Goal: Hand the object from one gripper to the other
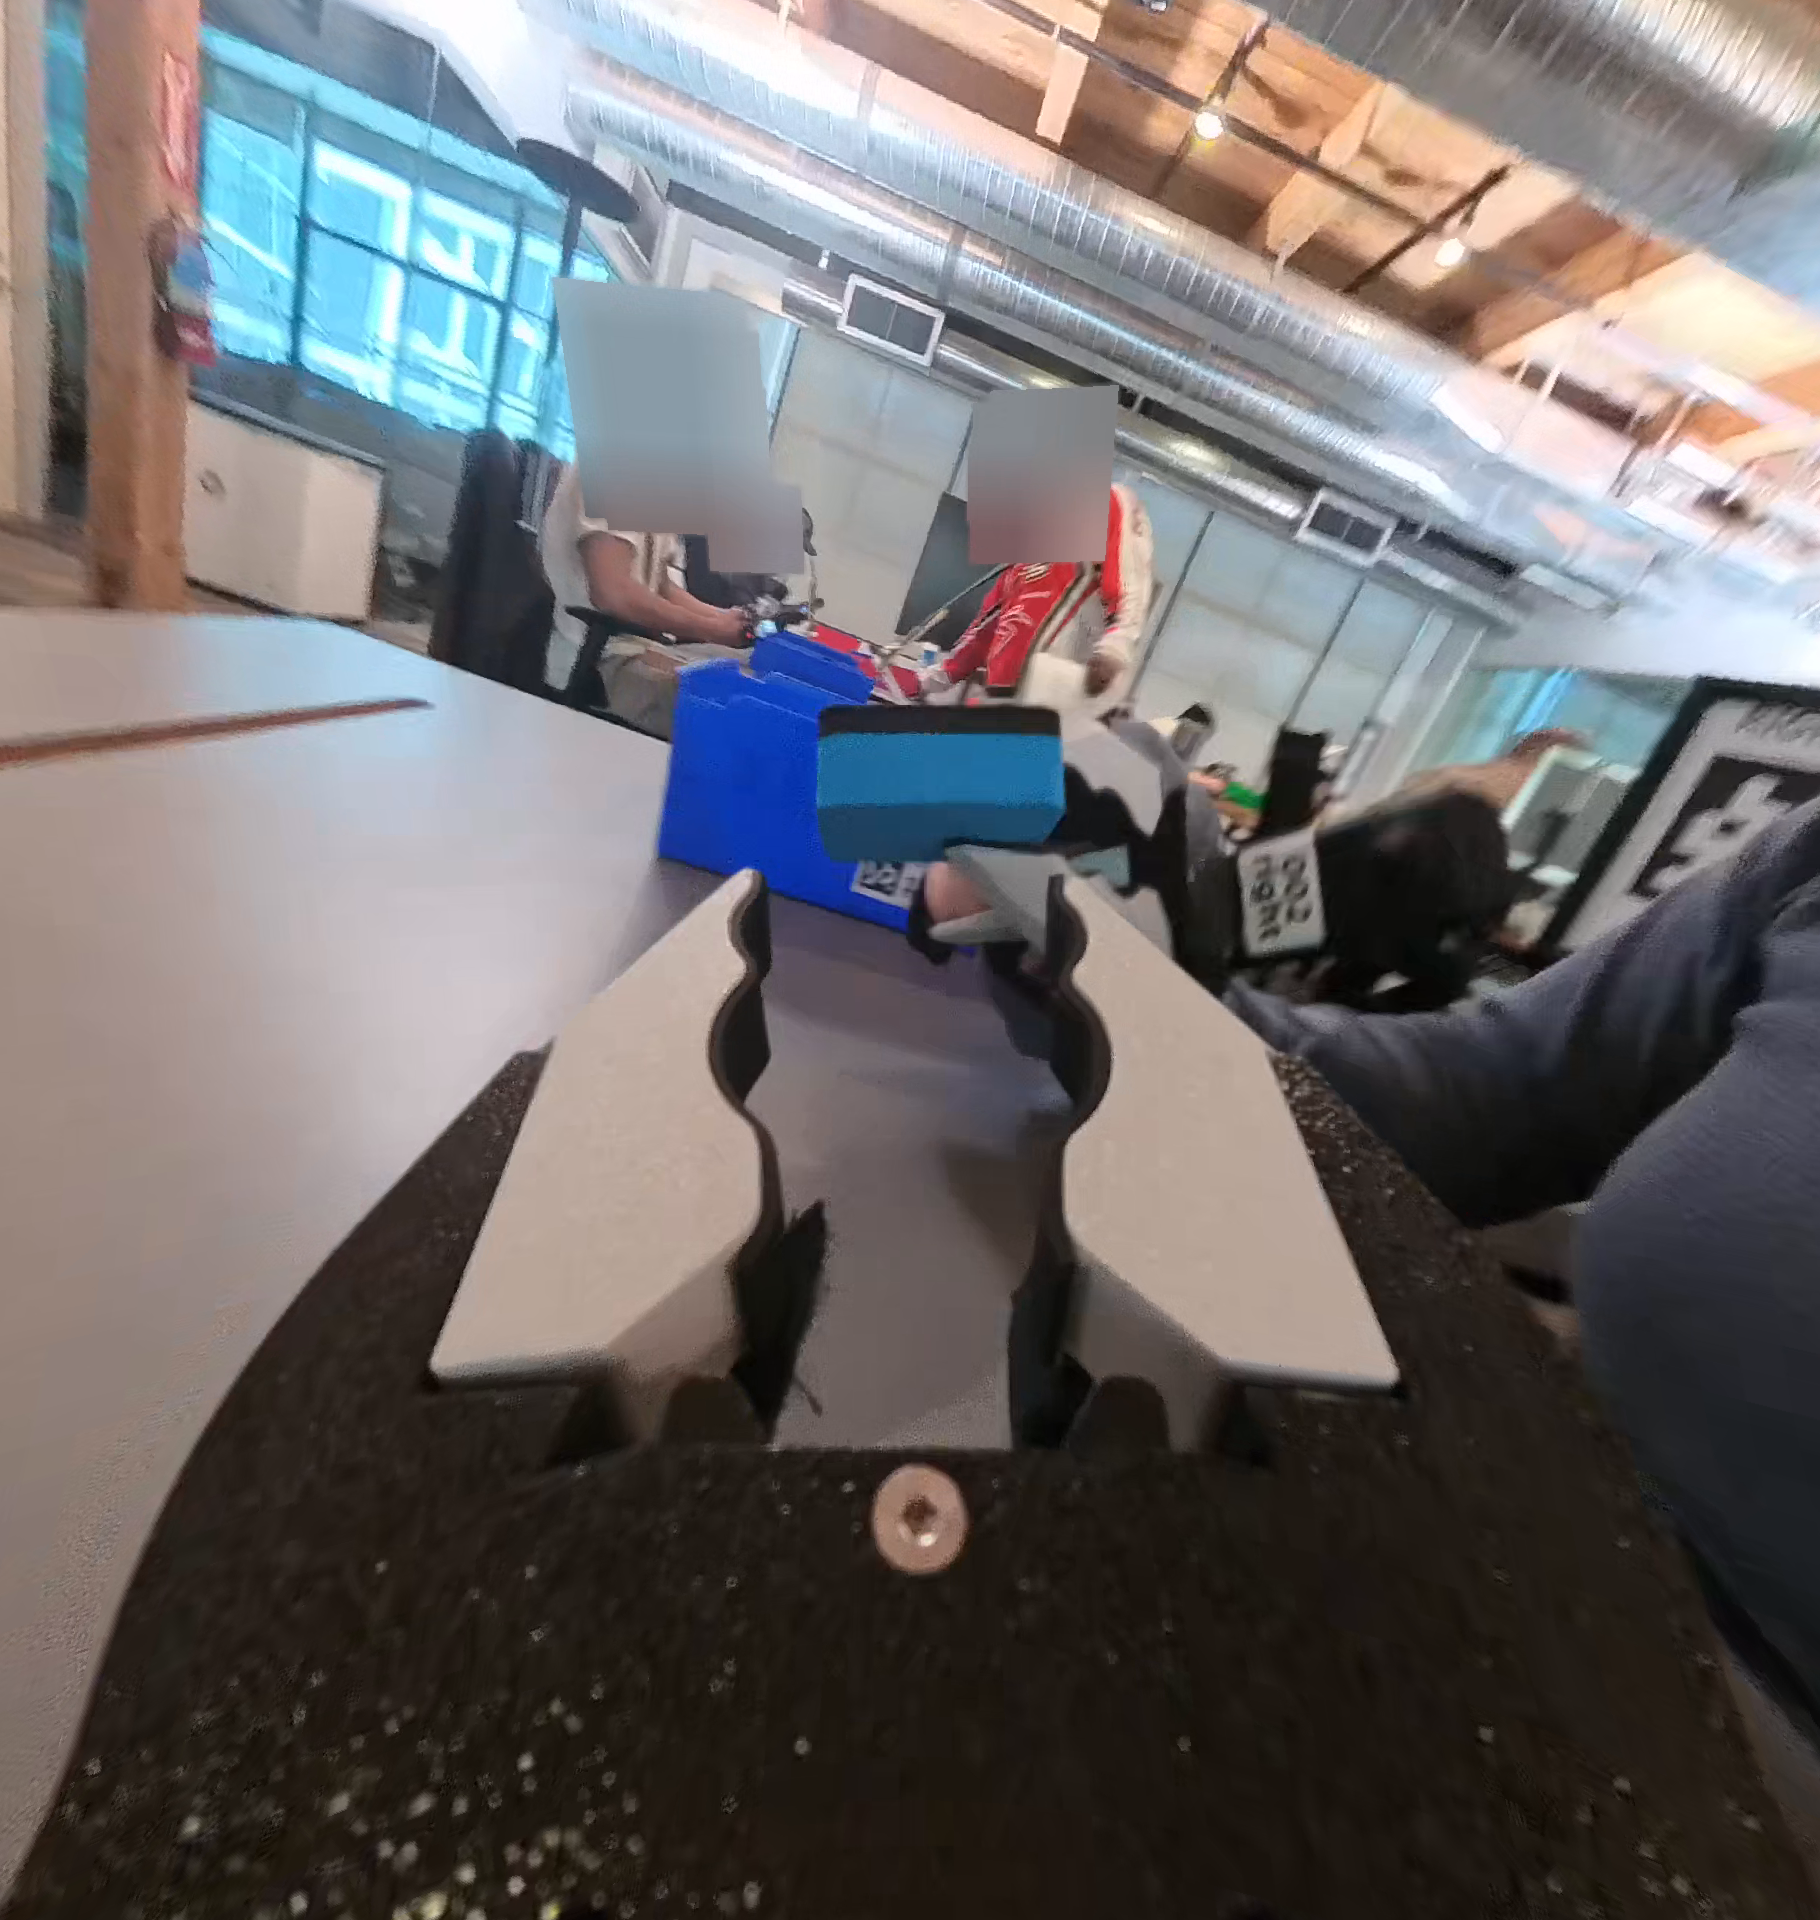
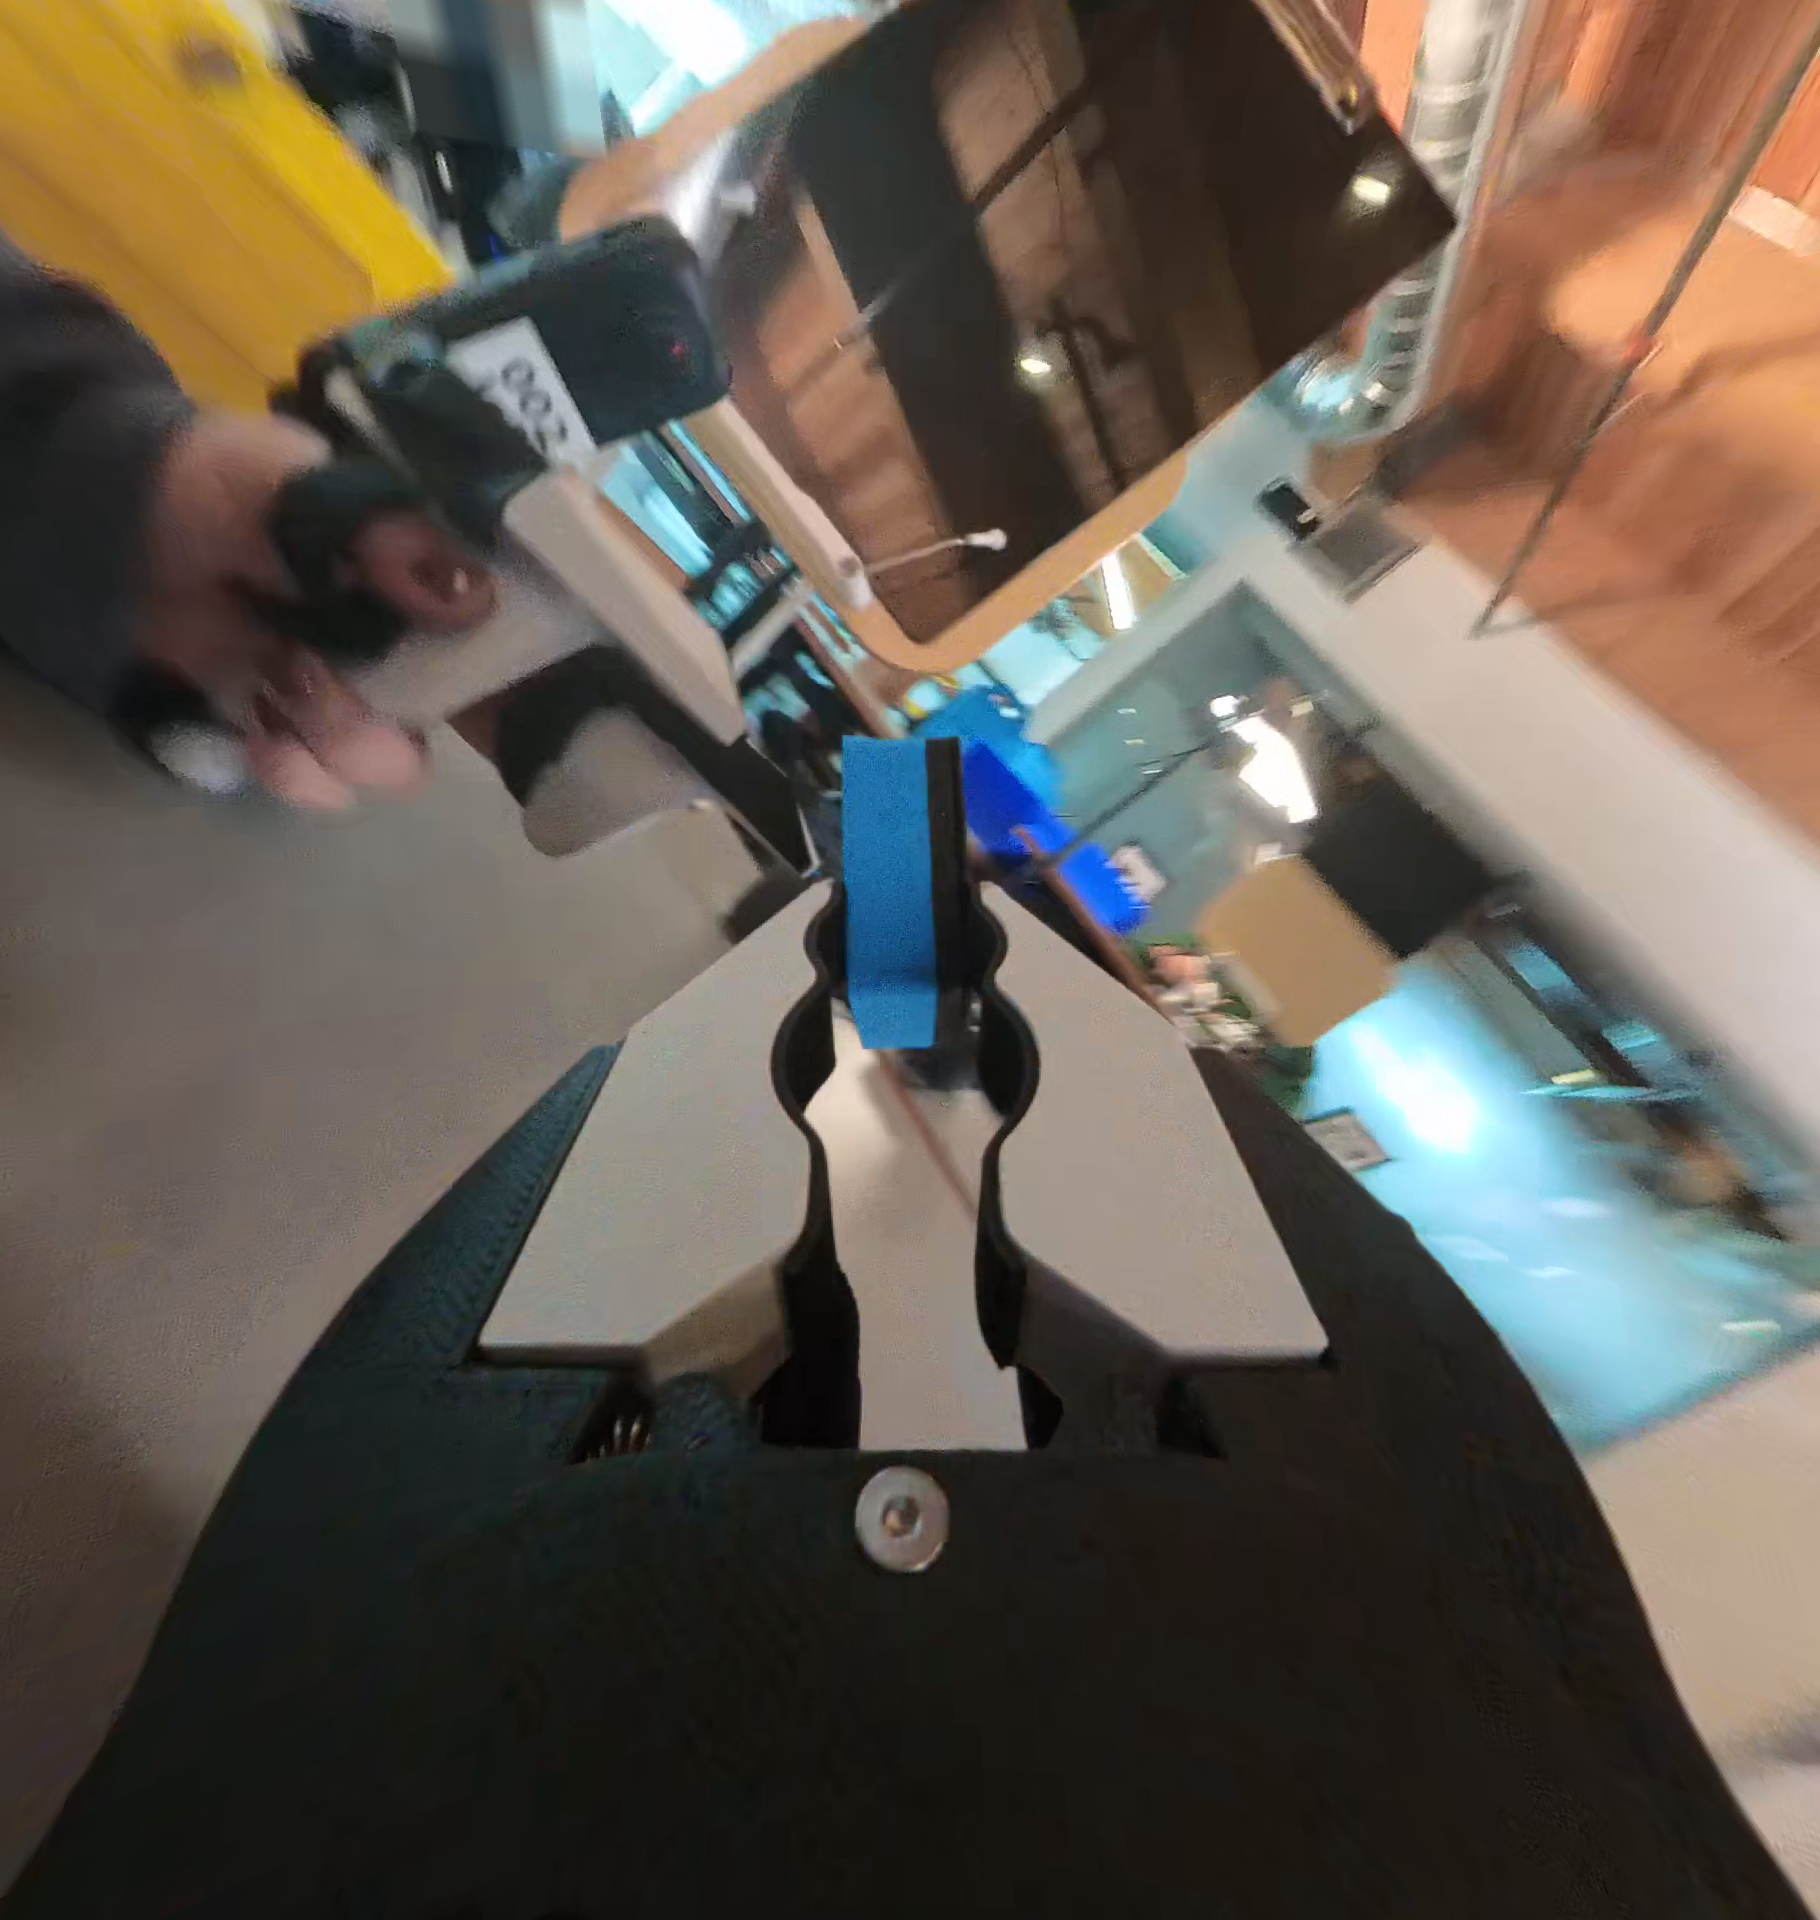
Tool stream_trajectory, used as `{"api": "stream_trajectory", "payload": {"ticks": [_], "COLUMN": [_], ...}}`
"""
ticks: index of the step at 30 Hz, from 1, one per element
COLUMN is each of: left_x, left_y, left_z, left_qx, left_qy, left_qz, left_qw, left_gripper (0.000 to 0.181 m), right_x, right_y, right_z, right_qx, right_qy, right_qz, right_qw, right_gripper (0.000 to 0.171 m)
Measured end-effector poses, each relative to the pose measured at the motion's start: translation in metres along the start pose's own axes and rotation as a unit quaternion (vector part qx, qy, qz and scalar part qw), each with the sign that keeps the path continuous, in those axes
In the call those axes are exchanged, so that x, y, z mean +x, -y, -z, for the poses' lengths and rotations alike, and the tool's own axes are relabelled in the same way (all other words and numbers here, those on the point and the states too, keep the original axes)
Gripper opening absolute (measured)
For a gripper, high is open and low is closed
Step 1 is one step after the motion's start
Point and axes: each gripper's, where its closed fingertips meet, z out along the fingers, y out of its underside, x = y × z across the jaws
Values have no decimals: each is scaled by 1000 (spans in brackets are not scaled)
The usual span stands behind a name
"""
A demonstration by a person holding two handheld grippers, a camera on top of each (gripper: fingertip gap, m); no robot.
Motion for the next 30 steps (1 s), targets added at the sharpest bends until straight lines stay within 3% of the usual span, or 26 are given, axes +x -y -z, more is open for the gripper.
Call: {"api": "stream_trajectory", "payload": {"ticks": [4,6,8,18,23,24,28,30], "left_x": [2,6,0,1,9,12,17,19], "left_y": [0,3,1,-5,-1,1,13,15], "left_z": [-5,-7,-9,-12,-10,-9,-4,-1], "left_qx": [18,35,40,25,23,26,60,62], "left_qy": [-58,-104,-103,-123,-132,-133,-115,-94], "left_qz": [170,250,304,356,311,288,170,94], "left_qw": [984,962,946,926,941,948,977,989], "left_gripper": [58,61,62,27,24,24,22,21], "right_x": [-6,-11,-15,-31,-32,-33,-20,-10], "right_y": [-5,-4,-3,0,7,9,13,14], "right_z": [-3,-4,-4,-9,-8,-7,-1,2], "right_qx": [-50,-55,-56,-52,-29,-19,12,32], "right_qy": [-35,-35,-31,-13,-18,-14,3,25], "right_qz": [215,274,310,392,354,326,133,4], "right_qw": [975,959,949,918,935,945,991,999], "right_gripper": [20,21,21,20,24,31,54,60]}}
